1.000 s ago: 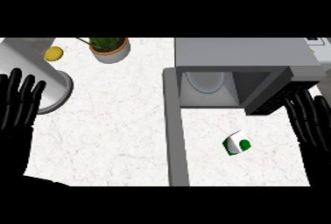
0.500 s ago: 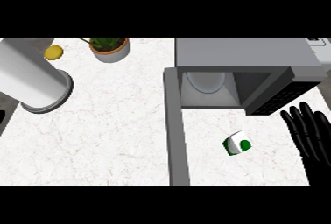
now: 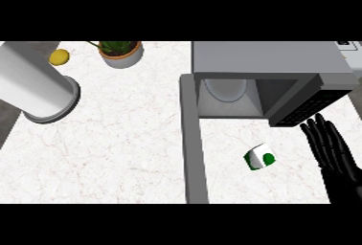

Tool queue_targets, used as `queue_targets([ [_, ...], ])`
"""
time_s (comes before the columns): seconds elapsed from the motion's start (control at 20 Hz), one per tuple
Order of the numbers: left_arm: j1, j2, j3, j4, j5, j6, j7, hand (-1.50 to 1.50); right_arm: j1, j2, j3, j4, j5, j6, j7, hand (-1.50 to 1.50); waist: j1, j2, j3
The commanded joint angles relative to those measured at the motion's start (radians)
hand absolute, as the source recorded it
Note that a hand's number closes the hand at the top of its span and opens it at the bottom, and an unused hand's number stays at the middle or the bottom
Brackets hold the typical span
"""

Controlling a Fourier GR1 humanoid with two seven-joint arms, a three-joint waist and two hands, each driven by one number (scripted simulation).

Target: Pick up the milk, place it into the microwave and close the microwave

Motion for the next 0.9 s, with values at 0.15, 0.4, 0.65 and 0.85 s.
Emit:
queue_targets([
  [0.15, 0.120, -0.037, 0.057, -0.166, 0.138, -0.052, 0.012, -1.50, -0.009, 0.034, -0.032, 0.221, 0.107, -0.060, -0.137, -1.50, 0.013, -0.001, 0.001],
  [0.4, 0.143, -0.033, 0.107, -0.100, 0.181, -0.118, -0.029, -1.50, -0.033, 0.005, -0.110, 0.403, 0.107, -0.062, -0.246, -1.50, 0.011, 0.000, 0.001],
  [0.65, 0.234, -0.004, 0.186, -0.107, 0.294, -0.201, -0.037, -1.50, -0.091, -0.008, -0.140, 0.623, 0.135, -0.071, -0.359, -1.50, 0.026, -0.001, 0.001],
  [0.85, 0.254, -0.040, 0.188, -0.061, 0.268, -0.256, -0.095, -1.50, -0.137, -0.060, -0.190, 0.816, 0.158, -0.066, -0.484, -1.50, 0.029, 0.000, 0.001],
])
